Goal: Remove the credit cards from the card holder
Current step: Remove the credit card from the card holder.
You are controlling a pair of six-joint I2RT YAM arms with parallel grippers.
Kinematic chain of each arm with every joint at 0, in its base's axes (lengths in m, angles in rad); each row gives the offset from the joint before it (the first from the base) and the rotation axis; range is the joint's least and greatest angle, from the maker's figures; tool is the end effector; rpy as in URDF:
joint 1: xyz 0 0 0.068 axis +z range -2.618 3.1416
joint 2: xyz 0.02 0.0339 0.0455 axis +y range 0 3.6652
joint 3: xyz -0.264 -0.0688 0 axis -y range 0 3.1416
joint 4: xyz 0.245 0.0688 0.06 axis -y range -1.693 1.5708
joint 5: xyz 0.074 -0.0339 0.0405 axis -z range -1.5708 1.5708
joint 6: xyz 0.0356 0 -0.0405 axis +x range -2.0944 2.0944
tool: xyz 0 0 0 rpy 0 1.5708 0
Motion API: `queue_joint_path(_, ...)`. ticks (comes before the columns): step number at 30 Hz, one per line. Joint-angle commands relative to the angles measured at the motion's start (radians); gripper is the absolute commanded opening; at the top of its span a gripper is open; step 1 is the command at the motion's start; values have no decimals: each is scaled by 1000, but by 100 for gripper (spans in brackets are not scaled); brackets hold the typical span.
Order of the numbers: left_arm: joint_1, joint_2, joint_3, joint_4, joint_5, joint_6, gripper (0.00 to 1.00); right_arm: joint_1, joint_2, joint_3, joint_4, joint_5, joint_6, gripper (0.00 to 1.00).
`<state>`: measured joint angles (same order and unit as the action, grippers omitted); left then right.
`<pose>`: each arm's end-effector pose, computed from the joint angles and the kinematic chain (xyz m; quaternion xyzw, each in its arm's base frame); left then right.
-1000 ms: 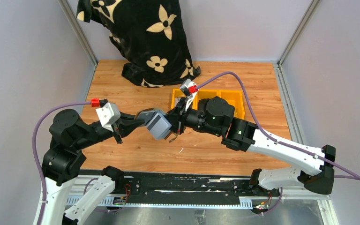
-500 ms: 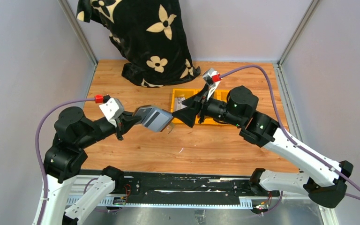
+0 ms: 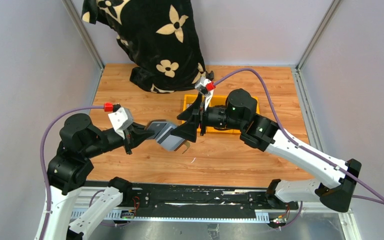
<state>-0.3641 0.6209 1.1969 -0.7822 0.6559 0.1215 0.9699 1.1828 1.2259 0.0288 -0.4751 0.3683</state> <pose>0.0653 -0.0481 0.4299 0.3738 0.6644 -0.3204 0.5623 0.1379 0.2300 0.4360 -0.3607 0.5813 0.5671 0.4587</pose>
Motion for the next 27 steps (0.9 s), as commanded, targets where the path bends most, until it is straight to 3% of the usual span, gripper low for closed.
queue_joint_path(1,-6,8,33,8,52,-23,0,35,26,67,11,-79,-49,77)
queue_joint_path(7,-6,19,47,8,58,-35,0,60,87,69,1,-119,-33,76)
queue_joint_path(10,-6,20,52,7,63,-41,0,64,100,58,-2,-123,-21,60)
queue_joint_path(15,-6,21,48,3,124,-67,0,64,85,33,35,-174,-11,16)
queue_joint_path(16,-6,27,47,-1,146,-78,5,64,79,23,57,-208,-5,10)
queue_joint_path(18,-6,37,47,-19,202,-101,37,64,66,13,92,-271,0,1)
queue_joint_path(19,-6,48,46,-29,237,-113,52,64,61,10,96,-298,-2,0)
queue_joint_path(21,-6,61,40,-37,294,-153,68,64,51,7,94,-349,-12,0)
queue_joint_path(24,-6,80,36,-47,374,-182,70,68,37,10,58,-409,-49,0)
queue_joint_path(27,-6,103,38,-60,458,-199,64,69,30,26,10,-436,-82,0)
